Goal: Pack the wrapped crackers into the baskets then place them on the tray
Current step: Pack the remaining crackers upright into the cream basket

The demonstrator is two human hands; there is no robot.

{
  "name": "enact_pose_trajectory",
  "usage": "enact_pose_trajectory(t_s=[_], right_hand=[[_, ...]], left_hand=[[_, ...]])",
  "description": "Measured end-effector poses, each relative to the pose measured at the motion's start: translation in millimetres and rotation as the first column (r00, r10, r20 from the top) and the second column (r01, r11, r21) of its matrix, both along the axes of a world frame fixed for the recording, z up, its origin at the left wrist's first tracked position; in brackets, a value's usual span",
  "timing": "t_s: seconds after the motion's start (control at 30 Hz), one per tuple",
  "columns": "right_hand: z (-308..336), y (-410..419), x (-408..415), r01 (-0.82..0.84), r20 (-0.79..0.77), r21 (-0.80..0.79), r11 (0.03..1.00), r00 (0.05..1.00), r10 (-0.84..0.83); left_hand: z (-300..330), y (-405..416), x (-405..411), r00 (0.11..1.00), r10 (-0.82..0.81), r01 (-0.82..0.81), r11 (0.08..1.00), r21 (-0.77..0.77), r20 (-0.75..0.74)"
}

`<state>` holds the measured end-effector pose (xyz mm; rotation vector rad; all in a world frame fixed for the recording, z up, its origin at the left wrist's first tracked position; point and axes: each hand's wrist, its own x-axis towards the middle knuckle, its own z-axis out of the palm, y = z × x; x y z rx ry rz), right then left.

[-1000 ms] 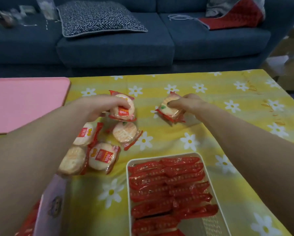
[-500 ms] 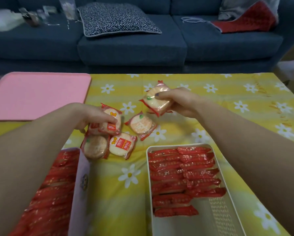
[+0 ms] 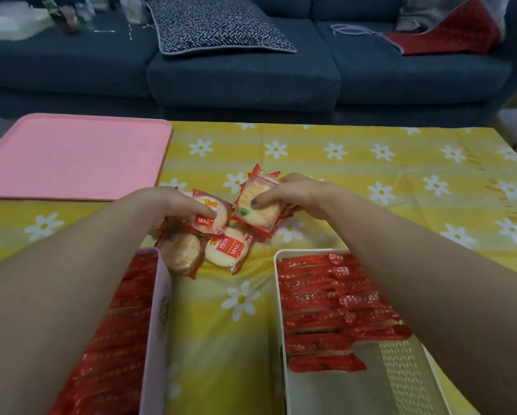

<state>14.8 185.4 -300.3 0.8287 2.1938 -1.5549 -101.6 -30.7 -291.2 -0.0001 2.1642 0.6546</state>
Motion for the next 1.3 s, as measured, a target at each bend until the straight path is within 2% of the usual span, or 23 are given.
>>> enact_pose_trajectory(t_s=[0.1,0.2,0.27,0.4,0.47,0.53,0.63,0.73,0.9,1.03,1.3], right_hand=[[3,1,4,0.034,-0.013,-0.058,0.998,0.999,-0.034],[7,2,11,0.079,-0.02,-0.175,0.981,0.996,-0.084],[8,5,14,0.122,-0.023,-0.269,0.955,0.991,-0.133],[16,10,18,0.196,-0.062,-0.42,0.886,0.968,-0.244],[22,13,20,0.2,-0.051,-0.483,0.853,0.965,-0.256],[27,10,20,0.137,0.0,-0.507,0.851,0.987,-0.159],[30,-10,18,0.004,0.068,-0.457,0.889,0.997,0.03],[31,-28,14,-0.037,0.12,-0.401,0.916,0.988,0.092],[27,-39,5,-0.059,0.183,-0.373,0.926,0.974,0.136],[20,-43,5,-0.035,0.212,-0.401,0.916,0.969,0.13],[22,-44,14,0.08,0.184,-0.532,0.843,0.983,0.022]], left_hand=[[-2,-1,-1,0.997,0.049,-0.053,0.996,0.074,0.057],[0,-4,-4,0.999,0.015,-0.019,0.995,0.095,0.04],[7,-6,-2,0.996,-0.011,0.001,0.992,0.128,0.084],[30,-16,-4,0.97,-0.119,0.068,0.969,0.236,0.211],[39,-24,-11,0.956,-0.199,0.155,0.967,0.204,0.217],[45,-29,-14,0.934,-0.266,0.242,0.962,0.122,0.238],[50,-34,-10,0.882,-0.351,0.372,0.928,-0.005,0.314],[47,-36,-2,0.857,-0.377,0.426,0.902,-0.073,0.351],[37,-35,3,0.867,-0.289,0.32,0.948,-0.009,0.405],[28,-36,7,0.892,-0.219,0.202,0.976,0.085,0.394],[17,-40,1,0.929,-0.137,0.028,0.953,0.303,0.344]])
